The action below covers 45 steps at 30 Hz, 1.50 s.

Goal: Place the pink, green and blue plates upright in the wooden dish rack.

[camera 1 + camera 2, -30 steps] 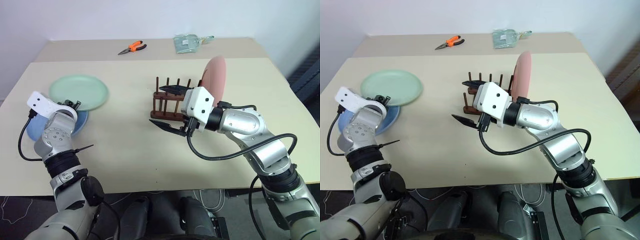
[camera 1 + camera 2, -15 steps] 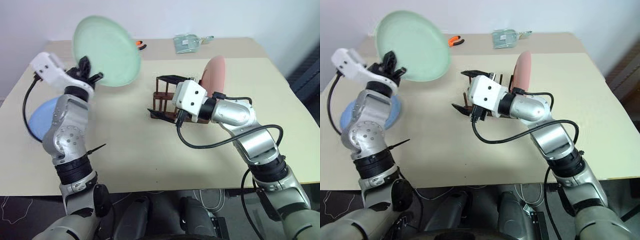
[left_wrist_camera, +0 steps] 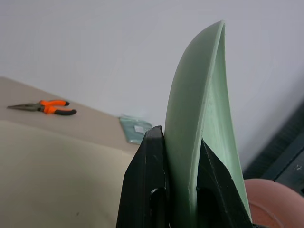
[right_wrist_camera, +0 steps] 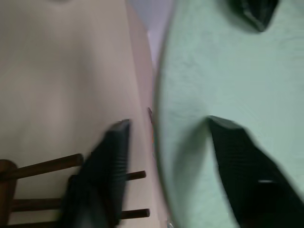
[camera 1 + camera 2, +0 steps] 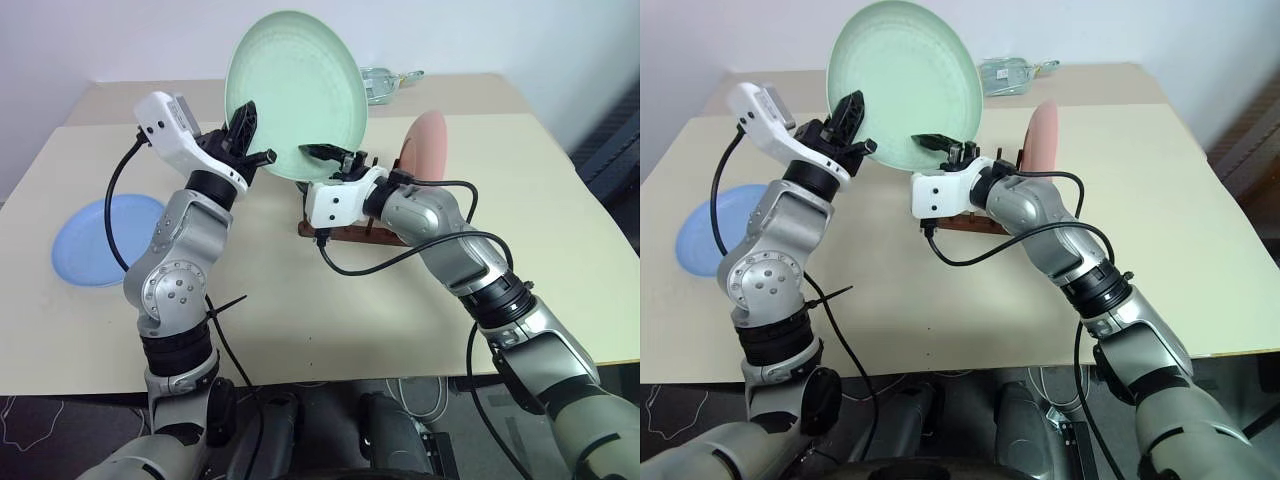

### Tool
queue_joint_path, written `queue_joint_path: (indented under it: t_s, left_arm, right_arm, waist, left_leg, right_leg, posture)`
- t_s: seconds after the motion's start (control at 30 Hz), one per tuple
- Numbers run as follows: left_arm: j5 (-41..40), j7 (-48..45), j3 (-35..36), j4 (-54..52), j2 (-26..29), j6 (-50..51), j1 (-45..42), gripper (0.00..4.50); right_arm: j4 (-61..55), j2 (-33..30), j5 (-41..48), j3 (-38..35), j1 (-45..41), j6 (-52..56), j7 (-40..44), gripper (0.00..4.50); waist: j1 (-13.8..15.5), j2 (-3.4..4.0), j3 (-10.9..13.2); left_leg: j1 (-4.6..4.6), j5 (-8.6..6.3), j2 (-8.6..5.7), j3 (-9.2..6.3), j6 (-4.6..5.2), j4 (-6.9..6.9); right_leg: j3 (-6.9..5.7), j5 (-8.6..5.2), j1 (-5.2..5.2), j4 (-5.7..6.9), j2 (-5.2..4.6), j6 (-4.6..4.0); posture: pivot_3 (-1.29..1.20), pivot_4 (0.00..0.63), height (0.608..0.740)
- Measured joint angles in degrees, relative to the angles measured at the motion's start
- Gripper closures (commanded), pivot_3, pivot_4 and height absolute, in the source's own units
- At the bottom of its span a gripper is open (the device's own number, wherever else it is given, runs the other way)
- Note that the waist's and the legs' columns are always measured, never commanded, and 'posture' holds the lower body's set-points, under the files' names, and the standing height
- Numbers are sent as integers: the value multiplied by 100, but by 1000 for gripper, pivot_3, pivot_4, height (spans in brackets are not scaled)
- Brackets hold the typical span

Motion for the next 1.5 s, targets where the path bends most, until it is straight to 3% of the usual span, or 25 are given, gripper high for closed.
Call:
queue_joint_path:
  t_s: [0.07, 0.1, 0.27, 0.3, 0.37, 0.47, 0.53, 0.63, 0.8, 0.97, 1.23, 1.5]
  left_arm:
    - [-24, 6, 60, 0, 9, -16, -1, 3329]
    - [-73, 4, 64, -10, 8, -25, -1, 2799]
    - [-102, -39, 53, -16, 6, -198, -19, 252]
    - [-75, -46, 60, -16, 11, -314, -54, 43]
    - [186, -73, 55, 12, 147, -661, -169, 43]
    - [1370, -310, 75, 323, 1305, -1492, -184, 43]
    - [2219, -508, 36, 546, 2007, -2023, 161, 43]
    - [2827, -1071, -259, 802, 2355, -2516, 958, 43]
    - [2713, -2421, -948, 835, 2363, -2708, 2244, 43]
    - [2323, -3416, -1481, 445, 2358, -2541, 3039, 43]
    - [2132, -3794, -1837, 77, 2173, -2196, 2943, 43]
    - [2174, -3890, -1869, 75, 2086, -2163, 2907, 43]
  right_arm:
    - [0, 9, -88, -14, 1, -42, -11, 4360]
    - [0, 4, -134, -14, 3, -57, -2, 4500]
    - [-9, 20, -279, -32, 13, -52, -10, 4500]
    - [-9, 20, -293, -32, 27, -51, -10, 4500]
    - [-23, 69, -283, -79, 91, -6, -12, 4500]
    - [-242, 287, 101, -531, 384, 294, -61, 4500]
    - [-530, 472, 802, -1154, 600, 633, 19, 4500]
    - [-1328, 937, 2210, -2012, 756, 1476, 178, 4500]
    - [-2943, 1688, 4353, -3089, 940, 3598, -268, 4500]
    - [-3635, 2239, 5442, -3602, 1347, 5155, -1305, 4500]
    - [-3843, 2289, 6170, -3733, 1578, 5918, -2007, 4500]
    - [-3836, 2114, 6283, -3597, 1668, 6076, -2254, 4500]
  waist:
    - [2, 0, 0]
    - [4, 0, 0]
    - [1, 0, 0]
    - [-1, 0, 0]
    - [-5, 0, 0]
    - [-69, 2, 1]
    - [-83, 3, 0]
    - [-83, 5, 0]
    - [-90, 11, 2]
    - [-97, 29, 9]
    - [-100, 42, 8]
    - [-97, 42, 7]
  left_leg:
    - [0, 0, 0, 0, 0, 0]
    - [0, 0, 0, 0, 0, 0]
    - [0, 0, 1, 1, 0, 0]
    - [0, 0, 1, 1, 0, 0]
    - [0, 1, 4, 1, -1, -2]
    - [2, 11, 18, 7, -18, -24]
    - [15, 14, 22, 10, -19, -49]
    - [23, 11, 38, 6, -11, -78]
    - [22, 4, 57, 5, -3, -85]
    - [22, 6, 64, 6, -6, -82]
    - [22, 7, 66, 10, -6, -84]
    - [22, 7, 66, 11, -5, -83]
  right_leg:
    - [0, 0, 0, 0, 1, 0]
    - [0, 0, 0, -1, 1, 0]
    - [1, 0, 0, -1, 1, -1]
    - [1, 0, 0, -1, 1, -1]
    - [1, 1, 0, -1, 4, -3]
    - [8, 11, -12, -4, 18, -19]
    - [11, 14, -10, -11, 20, -24]
    - [15, 16, -15, -14, 32, -30]
    - [14, 27, -26, -15, 44, -51]
    - [15, 25, -34, -10, 49, -79]
    - [14, 32, -34, -11, 53, -65]
    - [14, 32, -34, -12, 53, -65]
  posture:
    - [0, 150, 739]
    - [0, 150, 739]
    - [0, 150, 739]
    - [0, 150, 739]
    - [0, 150, 739]
    - [0, 150, 739]
    - [0, 150, 739]
    - [0, 150, 739]
    - [0, 150, 739]
    - [0, 150, 739]
    - [0, 150, 739]
    - [0, 150, 739]
